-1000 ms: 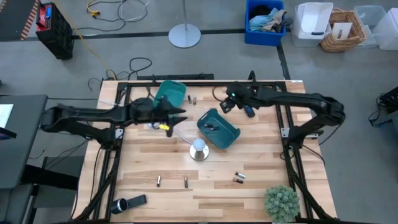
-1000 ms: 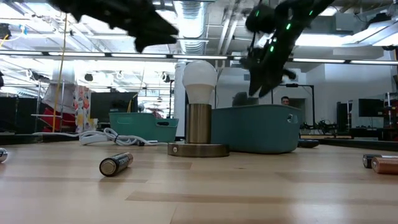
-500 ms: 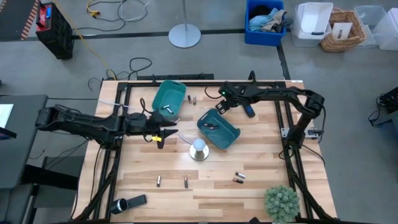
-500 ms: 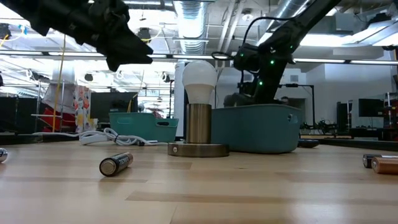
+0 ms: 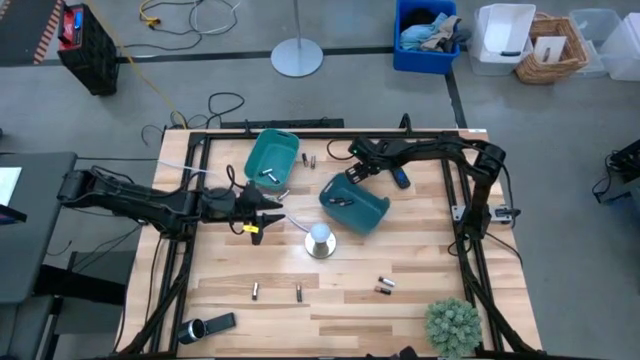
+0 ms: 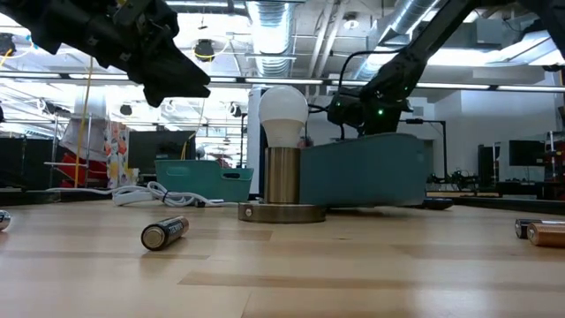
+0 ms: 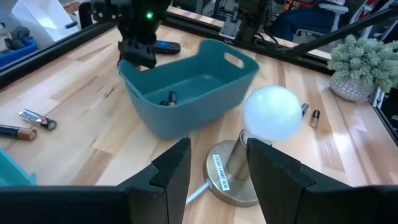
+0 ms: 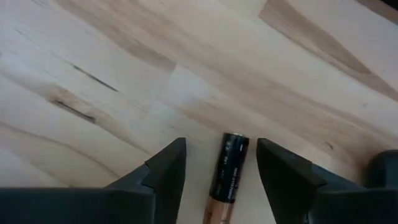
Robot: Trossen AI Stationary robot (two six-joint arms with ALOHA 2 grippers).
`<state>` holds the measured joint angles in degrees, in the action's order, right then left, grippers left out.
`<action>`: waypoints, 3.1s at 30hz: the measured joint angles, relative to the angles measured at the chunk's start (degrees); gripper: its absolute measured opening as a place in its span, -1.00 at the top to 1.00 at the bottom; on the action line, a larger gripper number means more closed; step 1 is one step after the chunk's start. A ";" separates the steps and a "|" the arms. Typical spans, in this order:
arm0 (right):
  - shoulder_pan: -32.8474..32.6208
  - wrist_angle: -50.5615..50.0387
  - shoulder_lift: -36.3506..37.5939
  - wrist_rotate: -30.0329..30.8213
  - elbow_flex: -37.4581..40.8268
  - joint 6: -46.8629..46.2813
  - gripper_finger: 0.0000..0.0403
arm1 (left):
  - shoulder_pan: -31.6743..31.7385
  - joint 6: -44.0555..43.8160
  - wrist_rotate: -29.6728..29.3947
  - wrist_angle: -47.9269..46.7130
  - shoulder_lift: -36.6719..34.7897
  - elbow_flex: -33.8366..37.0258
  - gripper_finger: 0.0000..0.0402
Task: Sort batteries
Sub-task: Put the black battery into the blue bin, then put the silver battery into the green bin
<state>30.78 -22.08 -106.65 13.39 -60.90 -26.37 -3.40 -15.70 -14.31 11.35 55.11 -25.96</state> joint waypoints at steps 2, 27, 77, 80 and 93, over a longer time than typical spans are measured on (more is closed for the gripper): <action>-0.33 0.07 -0.28 0.04 -0.09 -0.60 0.00 | -0.06 0.00 0.00 0.00 0.00 0.00 0.25; -1.22 0.26 -0.39 0.20 -0.07 -1.73 0.77 | -0.06 0.46 -0.09 -0.40 0.00 0.00 0.25; -25.44 -6.40 21.14 10.74 0.27 2.42 0.56 | -1.71 -3.95 0.70 -10.94 0.00 -0.02 0.25; -25.46 -6.25 21.16 10.75 0.27 2.36 0.37 | -2.94 -4.22 0.07 -10.89 0.00 -0.02 0.25; -28.47 -1.77 21.42 10.77 0.26 7.55 -0.02 | -8.62 -3.79 5.25 -18.15 0.00 -0.02 0.25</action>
<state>2.31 -23.86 -85.24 24.15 -60.64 -18.82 -12.02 -19.50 -9.06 -6.79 55.11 -25.98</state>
